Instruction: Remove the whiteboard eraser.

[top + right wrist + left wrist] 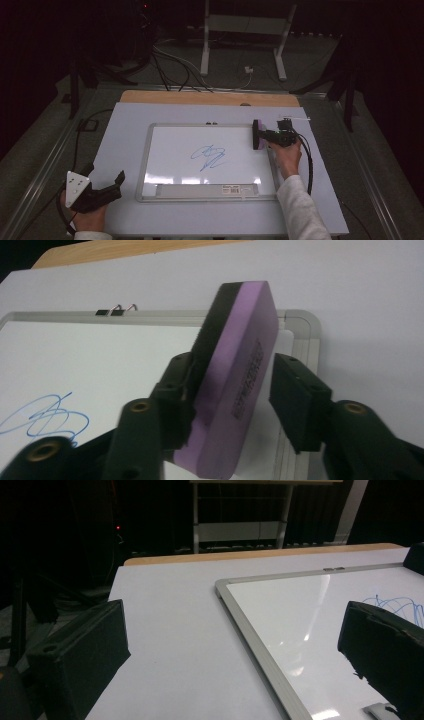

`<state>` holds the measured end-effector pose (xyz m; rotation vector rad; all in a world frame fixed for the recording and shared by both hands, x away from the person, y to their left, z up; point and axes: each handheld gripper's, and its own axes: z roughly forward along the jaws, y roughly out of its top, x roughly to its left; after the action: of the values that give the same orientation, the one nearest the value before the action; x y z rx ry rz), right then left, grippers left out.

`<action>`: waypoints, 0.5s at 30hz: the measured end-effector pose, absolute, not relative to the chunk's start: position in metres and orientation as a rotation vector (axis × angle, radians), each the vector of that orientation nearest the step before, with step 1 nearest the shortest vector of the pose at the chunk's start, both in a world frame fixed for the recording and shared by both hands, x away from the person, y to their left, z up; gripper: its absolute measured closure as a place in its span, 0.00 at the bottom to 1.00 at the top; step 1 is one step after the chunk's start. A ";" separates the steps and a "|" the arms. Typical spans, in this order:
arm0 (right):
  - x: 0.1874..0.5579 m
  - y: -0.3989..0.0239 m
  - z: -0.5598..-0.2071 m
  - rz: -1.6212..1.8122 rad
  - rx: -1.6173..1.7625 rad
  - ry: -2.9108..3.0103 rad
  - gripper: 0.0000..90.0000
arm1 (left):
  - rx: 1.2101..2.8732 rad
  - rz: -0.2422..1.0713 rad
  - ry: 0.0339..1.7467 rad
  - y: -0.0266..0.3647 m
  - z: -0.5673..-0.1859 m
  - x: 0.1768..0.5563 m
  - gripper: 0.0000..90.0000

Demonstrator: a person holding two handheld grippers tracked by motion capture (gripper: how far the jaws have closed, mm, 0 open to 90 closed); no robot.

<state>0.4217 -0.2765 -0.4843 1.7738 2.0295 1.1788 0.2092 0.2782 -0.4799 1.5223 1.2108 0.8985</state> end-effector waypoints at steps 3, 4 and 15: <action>0.422 -0.276 -0.486 1.190 1.802 2.019 0.50 | 1.524 0.898 1.211 0.278 -0.480 0.209 0.01; 0.423 -0.275 -0.487 1.196 1.808 2.019 0.48 | 1.524 0.899 1.212 0.278 -0.480 0.210 0.01; 0.429 -0.257 -0.497 1.219 1.852 2.081 0.42 | 1.514 0.903 1.215 0.280 -0.480 0.208 0.01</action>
<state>0.4294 -0.2565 -0.4968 1.8524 2.0812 1.2188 0.2082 0.2797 -0.4798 1.5142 1.2149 0.9035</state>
